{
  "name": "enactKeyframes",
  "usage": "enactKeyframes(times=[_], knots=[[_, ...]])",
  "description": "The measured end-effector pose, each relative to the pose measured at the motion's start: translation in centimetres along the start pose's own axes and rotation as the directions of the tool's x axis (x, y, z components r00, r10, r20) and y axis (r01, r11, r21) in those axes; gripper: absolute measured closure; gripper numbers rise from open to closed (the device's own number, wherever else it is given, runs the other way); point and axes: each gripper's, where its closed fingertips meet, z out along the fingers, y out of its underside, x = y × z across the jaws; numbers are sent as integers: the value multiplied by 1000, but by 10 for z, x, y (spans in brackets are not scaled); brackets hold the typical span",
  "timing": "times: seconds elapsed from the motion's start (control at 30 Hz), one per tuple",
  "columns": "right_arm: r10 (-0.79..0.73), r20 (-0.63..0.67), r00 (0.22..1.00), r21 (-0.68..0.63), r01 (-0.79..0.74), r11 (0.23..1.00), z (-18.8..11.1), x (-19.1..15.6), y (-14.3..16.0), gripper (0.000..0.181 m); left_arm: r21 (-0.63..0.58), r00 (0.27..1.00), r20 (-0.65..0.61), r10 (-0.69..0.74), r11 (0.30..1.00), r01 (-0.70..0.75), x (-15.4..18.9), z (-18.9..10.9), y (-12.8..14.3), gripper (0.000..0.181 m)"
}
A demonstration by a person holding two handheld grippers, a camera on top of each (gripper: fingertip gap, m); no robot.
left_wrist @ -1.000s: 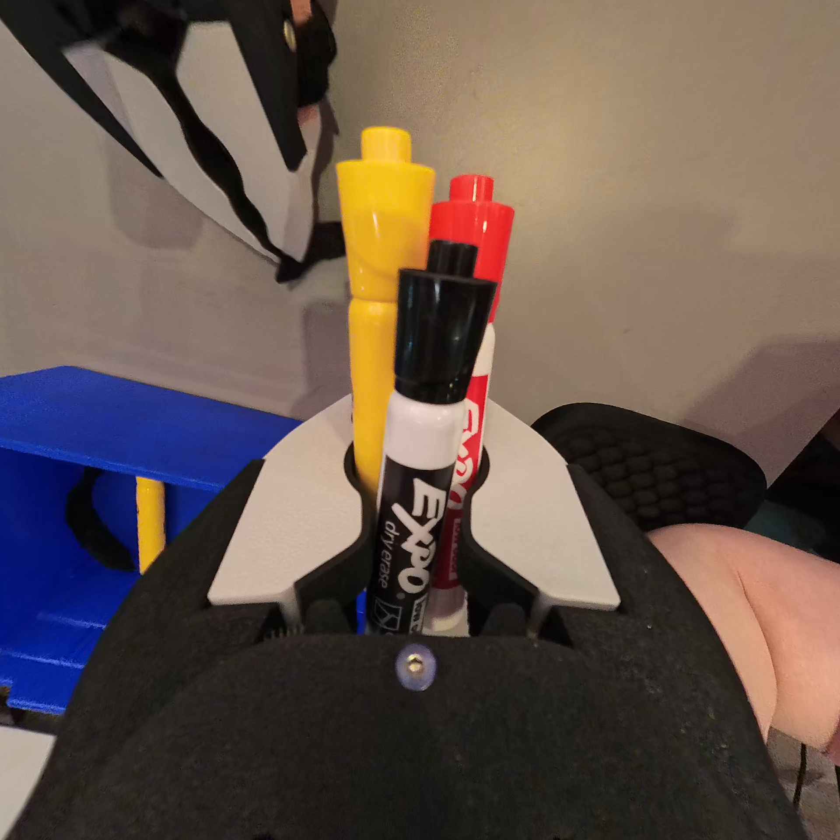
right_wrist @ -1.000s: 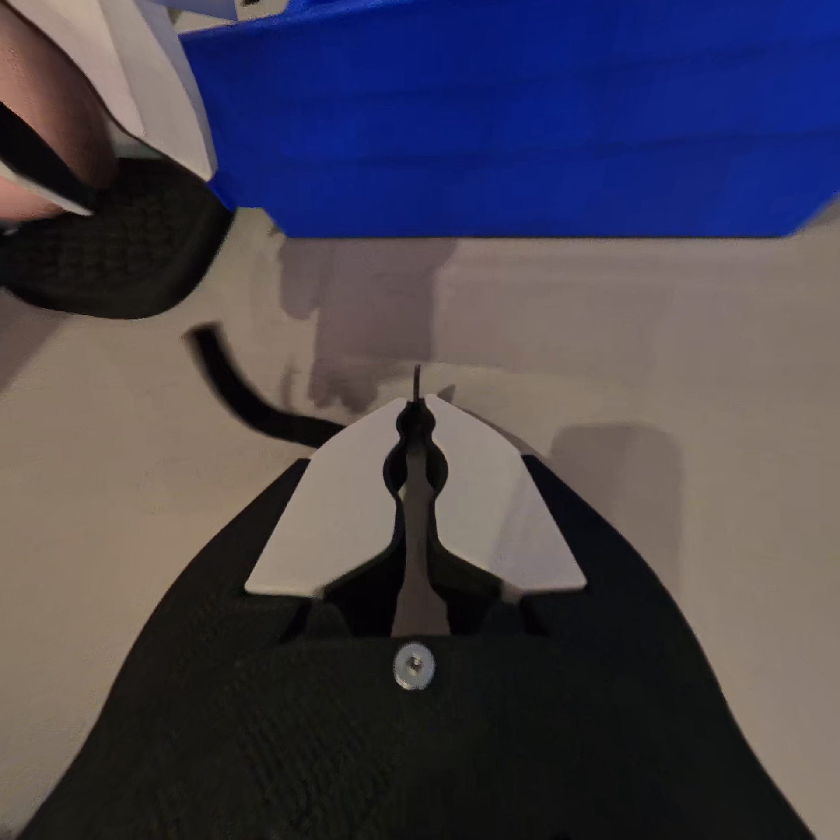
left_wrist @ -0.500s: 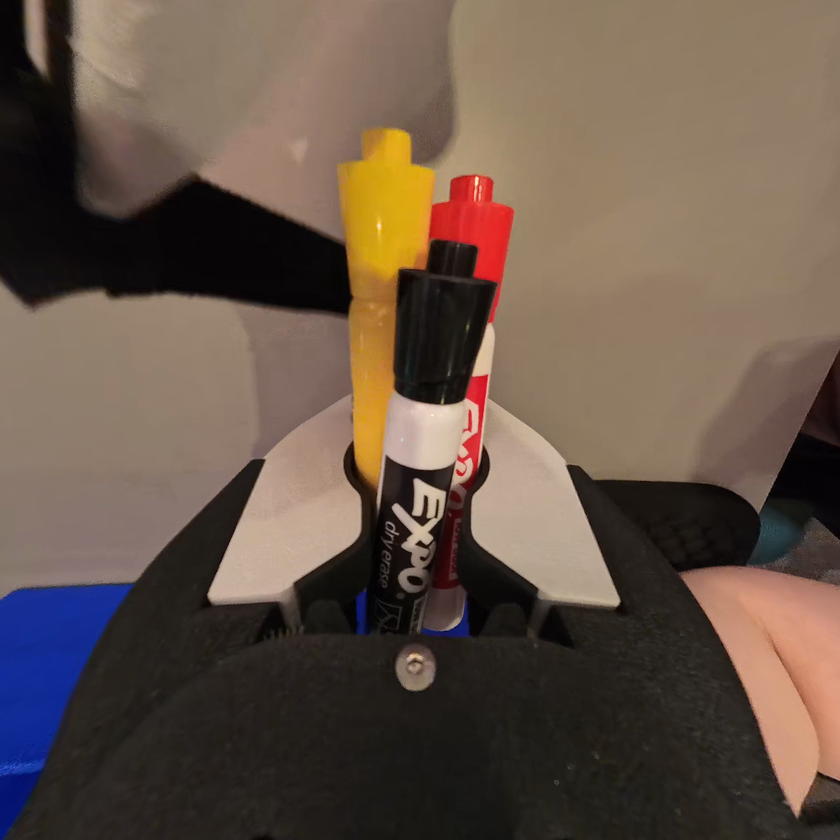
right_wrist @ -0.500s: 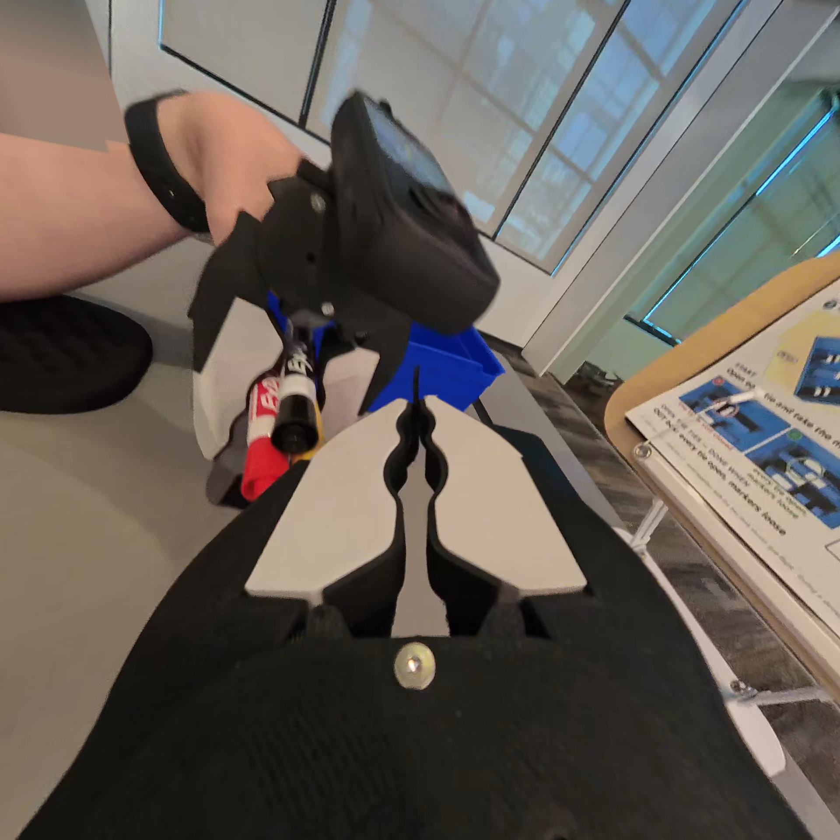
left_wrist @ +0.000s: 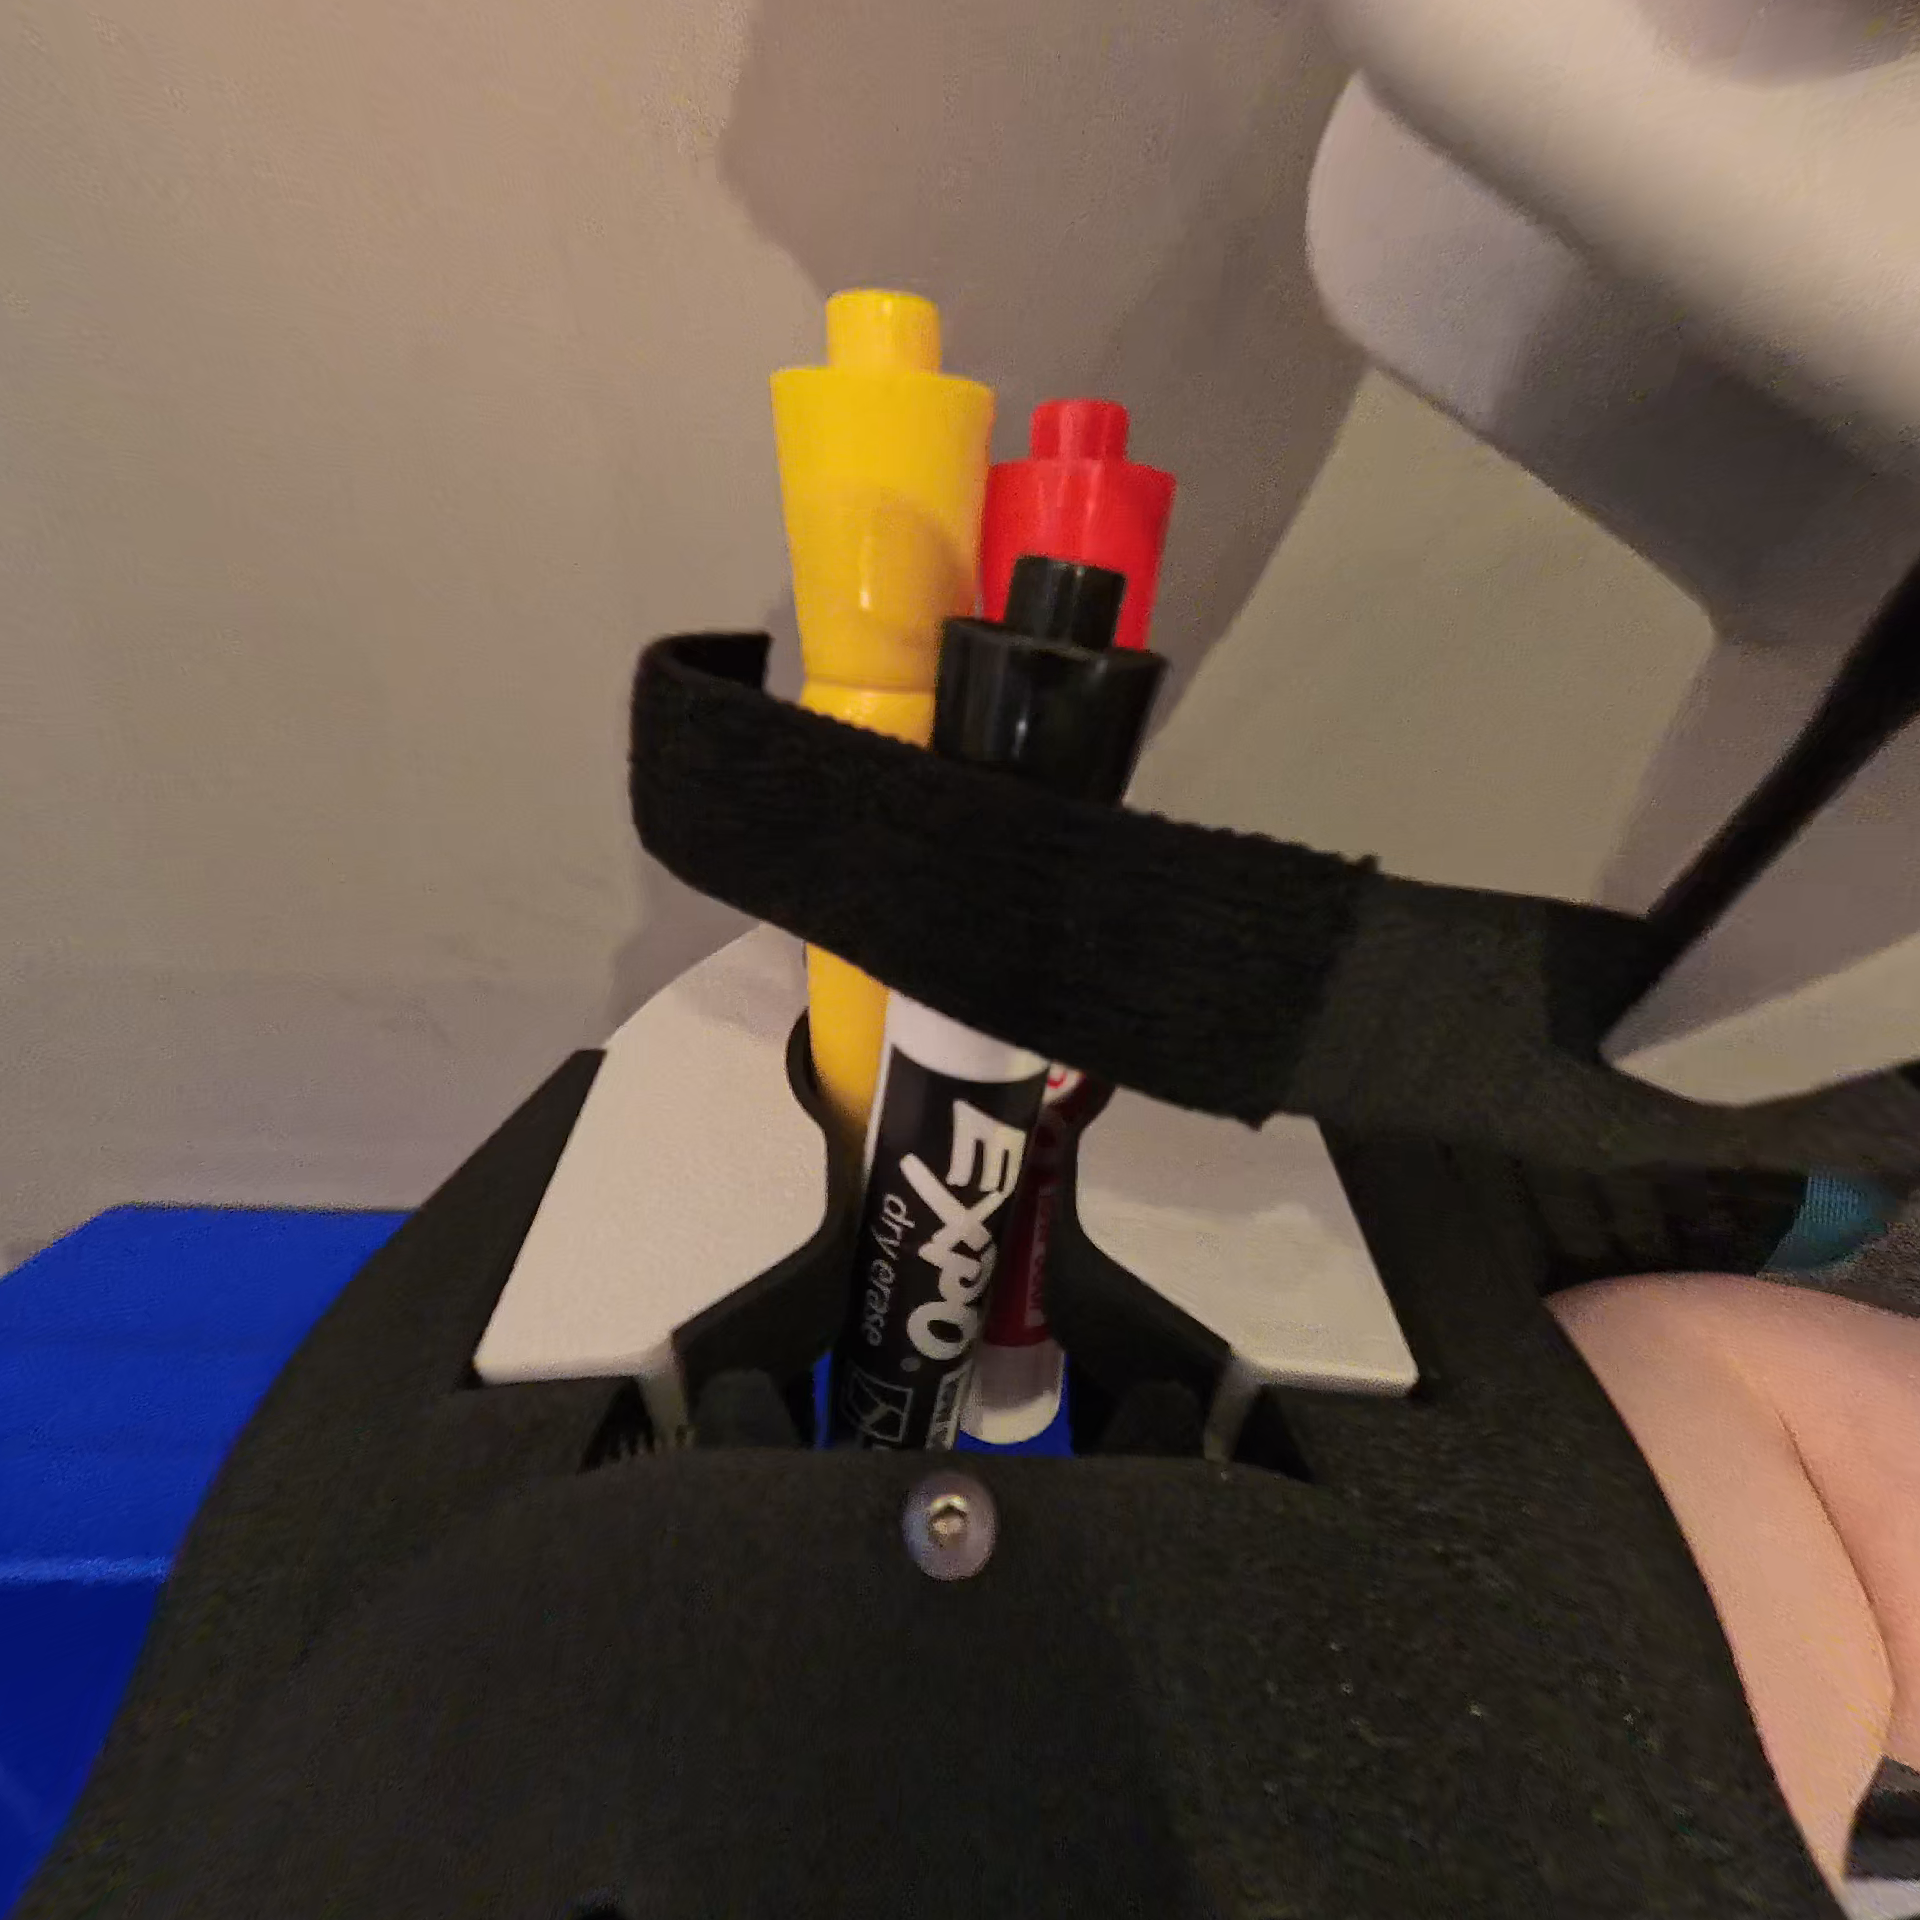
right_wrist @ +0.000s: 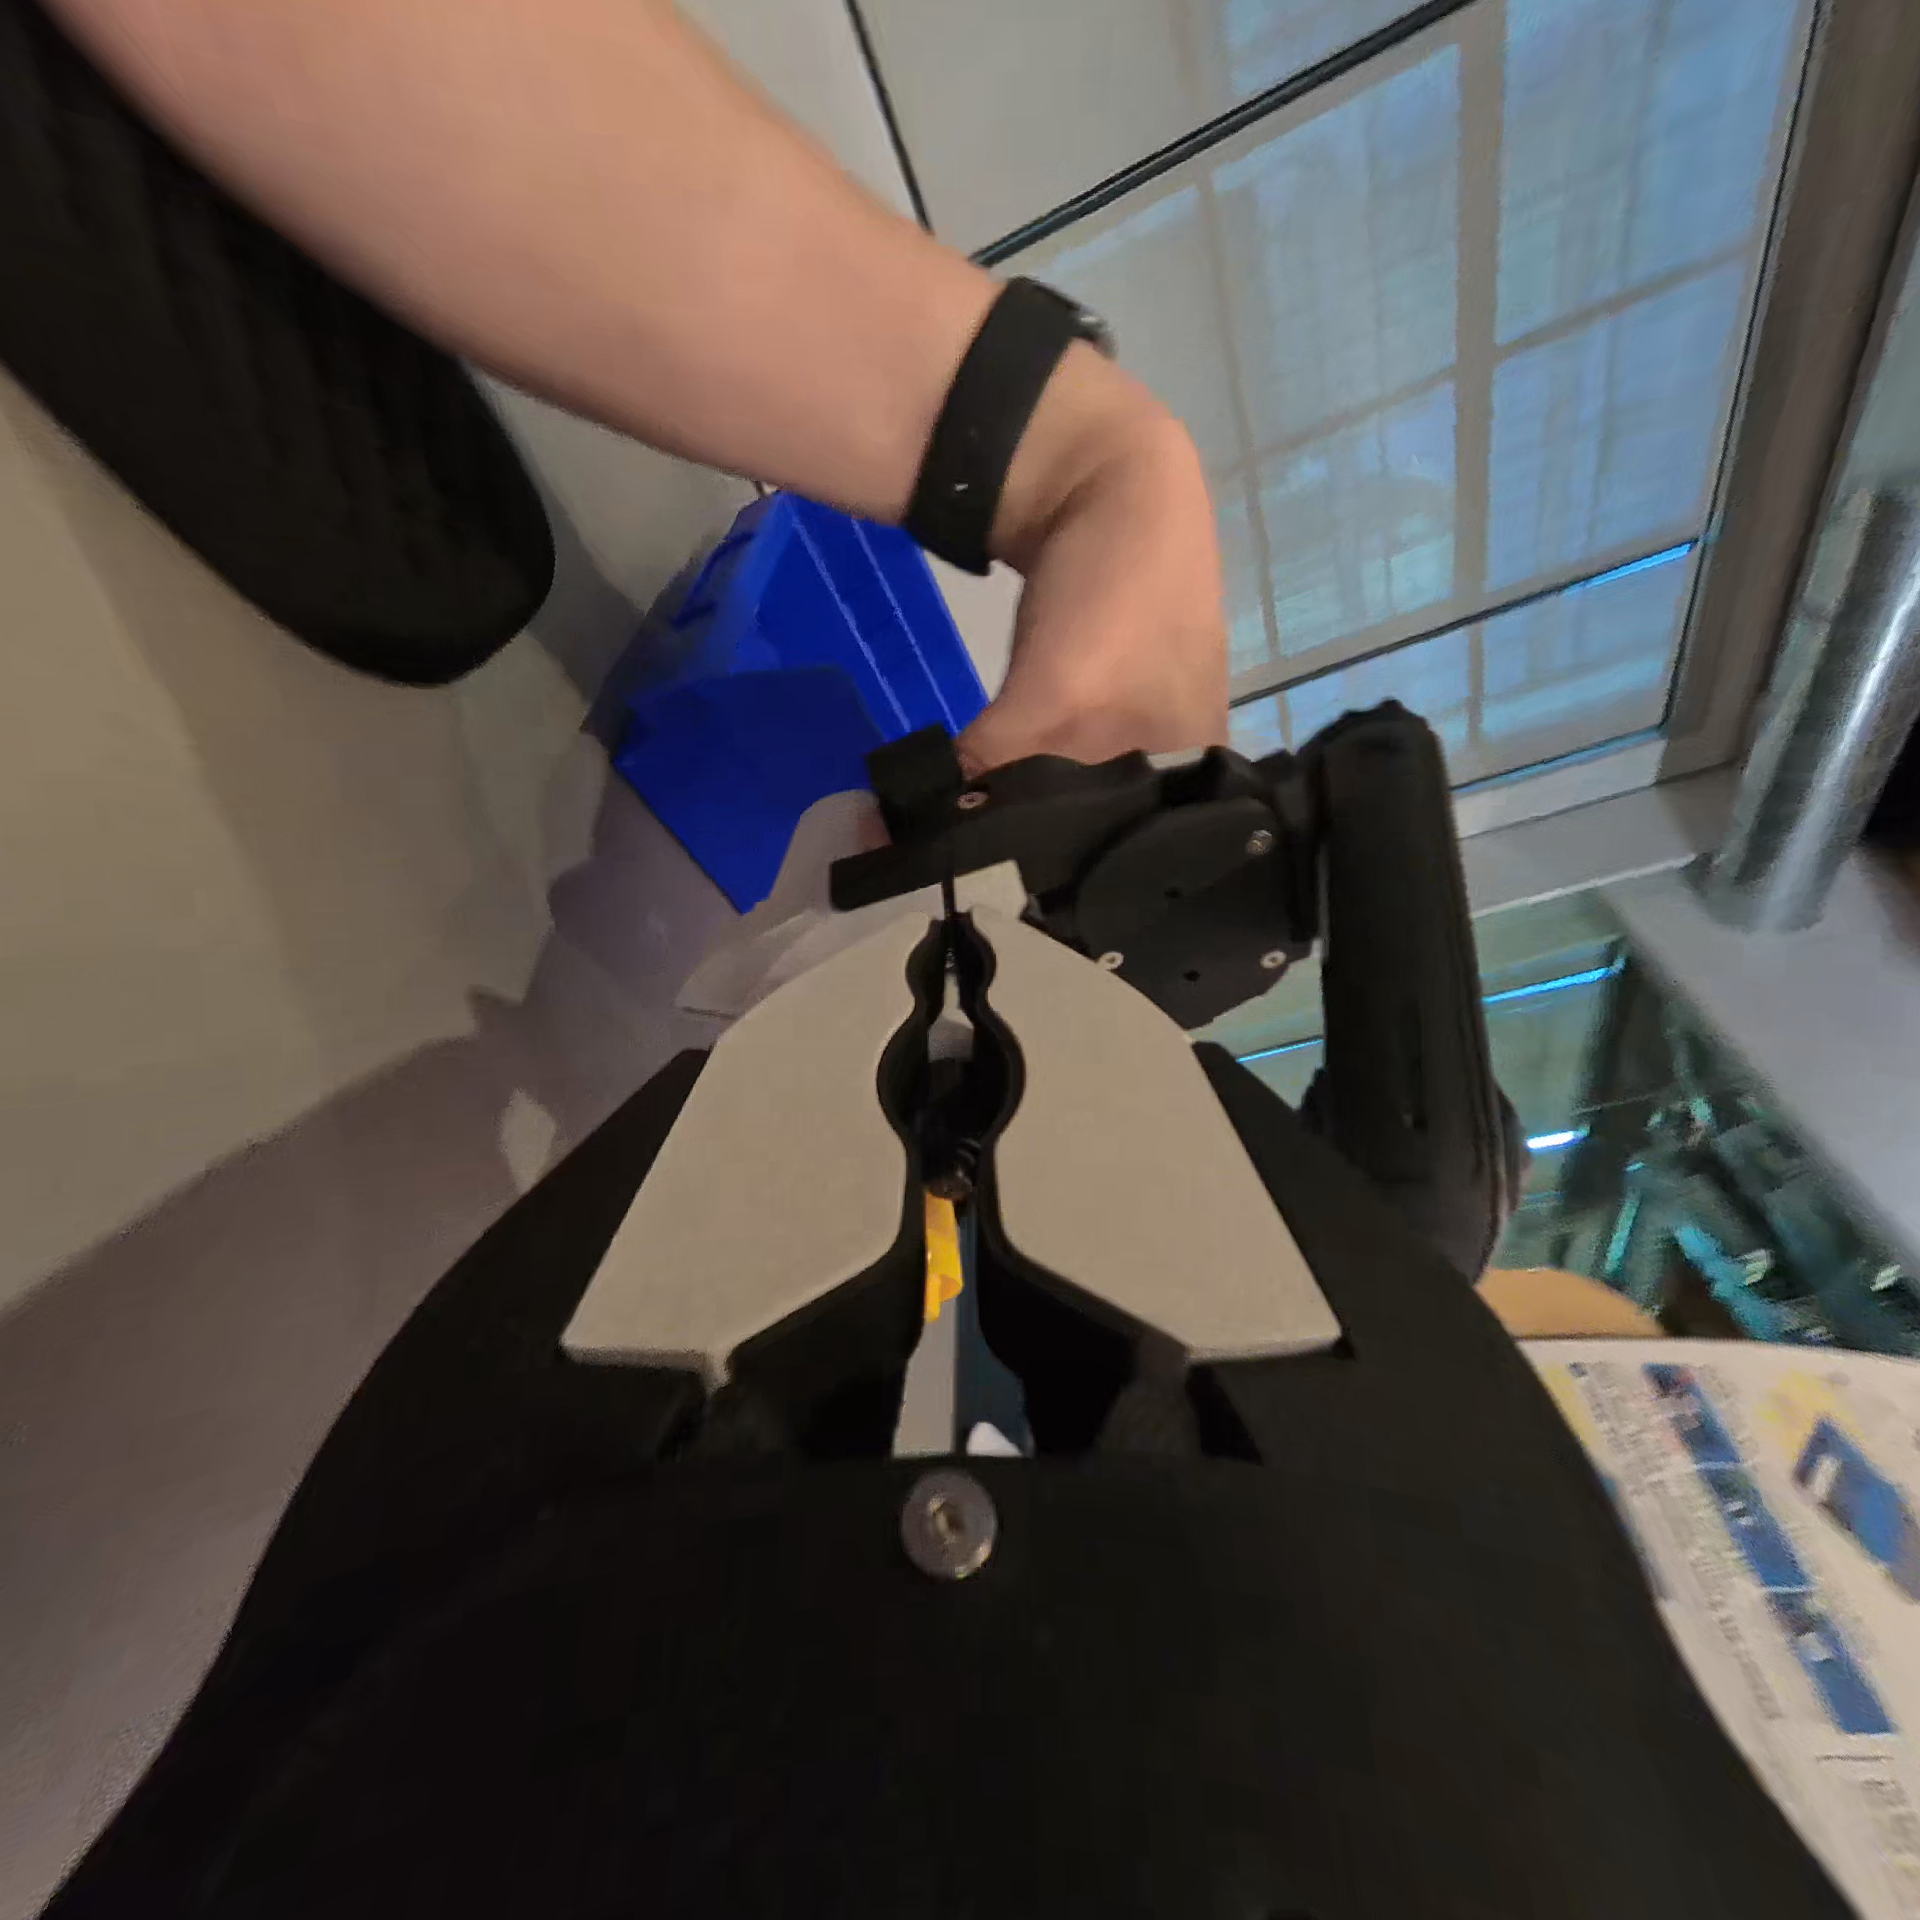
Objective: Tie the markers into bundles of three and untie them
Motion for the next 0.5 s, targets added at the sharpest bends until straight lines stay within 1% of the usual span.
enactKeyframes(times=[0.03, 0.13, 0.23, 0.3, 0.37, 0.5], knots=[[-53, 7, 999, -9, 53, 999, 2, -6, -1, 179, -14, 1000, 11, -1, 1000, 2, 0, -1, 3, 139], [-154, 14, 988, -3, 154, 988, 8, -20, -6, 178, -37, 998, 66, 6, 999, -3, -5, -5, 7, 139], [-182, 20, 983, 5, 182, 983, 10, -25, -9, 178, -10, 998, 57, 36, 999, -36, 1, -8, 1, 139], [-190, 29, 981, 2, 190, 982, 9, -26, -9, 178, -13, 997, 47, 58, 998, -57, 5, -8, 1, 140], [-193, 18, 981, 18, 193, 981, 8, -25, -13, 179, -23, 996, 66, 57, 998, -56, 3, -9, 2, 139], [-212, 36, 977, 38, 211, 977, 8, -29, -21, 179, 3, 995, 74, 68, 998, -68, 4, -13, -1, 140]])
